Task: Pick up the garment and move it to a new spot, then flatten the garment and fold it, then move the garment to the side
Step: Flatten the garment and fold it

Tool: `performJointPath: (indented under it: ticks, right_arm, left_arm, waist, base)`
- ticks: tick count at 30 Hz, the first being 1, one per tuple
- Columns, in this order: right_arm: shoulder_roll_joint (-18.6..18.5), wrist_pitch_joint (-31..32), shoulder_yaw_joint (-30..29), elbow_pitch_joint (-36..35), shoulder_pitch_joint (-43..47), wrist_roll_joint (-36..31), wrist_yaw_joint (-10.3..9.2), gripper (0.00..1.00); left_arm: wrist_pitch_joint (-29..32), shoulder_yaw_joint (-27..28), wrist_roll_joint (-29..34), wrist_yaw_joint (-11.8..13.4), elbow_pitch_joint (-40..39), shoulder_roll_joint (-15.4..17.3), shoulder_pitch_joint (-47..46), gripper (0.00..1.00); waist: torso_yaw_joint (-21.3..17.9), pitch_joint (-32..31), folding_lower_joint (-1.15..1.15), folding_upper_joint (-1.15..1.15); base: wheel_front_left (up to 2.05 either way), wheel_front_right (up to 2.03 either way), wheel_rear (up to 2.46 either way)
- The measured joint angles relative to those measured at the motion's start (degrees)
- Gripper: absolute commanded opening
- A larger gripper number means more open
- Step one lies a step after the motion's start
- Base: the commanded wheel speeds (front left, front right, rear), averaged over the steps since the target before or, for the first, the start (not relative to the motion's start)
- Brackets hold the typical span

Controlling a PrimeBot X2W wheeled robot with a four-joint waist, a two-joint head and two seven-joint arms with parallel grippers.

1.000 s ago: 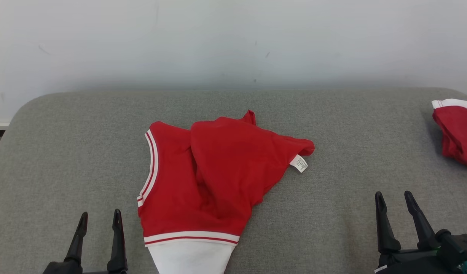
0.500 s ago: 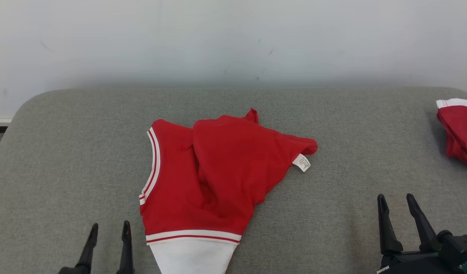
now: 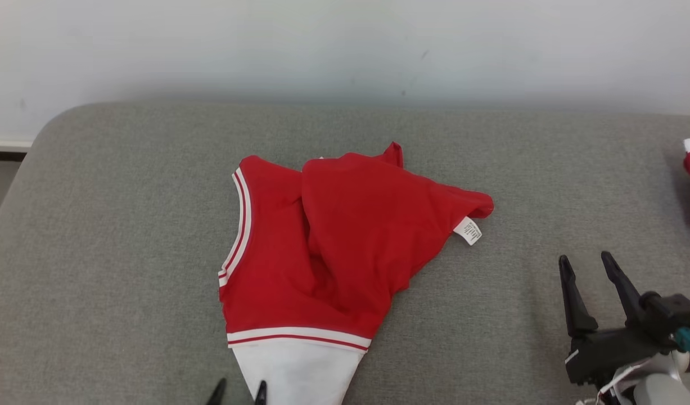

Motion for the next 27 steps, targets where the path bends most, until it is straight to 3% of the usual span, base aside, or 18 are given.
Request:
performJointPath:
  ticks: [18, 27]
  right_arm:
    - [-4.49, -0.01, 13.27, 23.31, -21.5, 3.78, 0.0, 1.0]
    - [-5.66, -0.02, 19.37, 30.3, -28.06, 7.12, 0.0, 1.0]
  left_arm:
    - [-0.01, -11.63, -6.26, -0.37, 6.12, 1.42, -4.14, 1.0]
    - [-0.11, -14.01, -7.93, -0.37, 6.83, 1.67, -6.5, 1.0]
  waist:
    - [3.54, 5.95, 0.01, 0.0]
    - [5.04, 8.12, 0.0, 0.0]
  base:
    - [0.0, 0.0, 0.0]
    - [0.0, 0.0, 0.0]
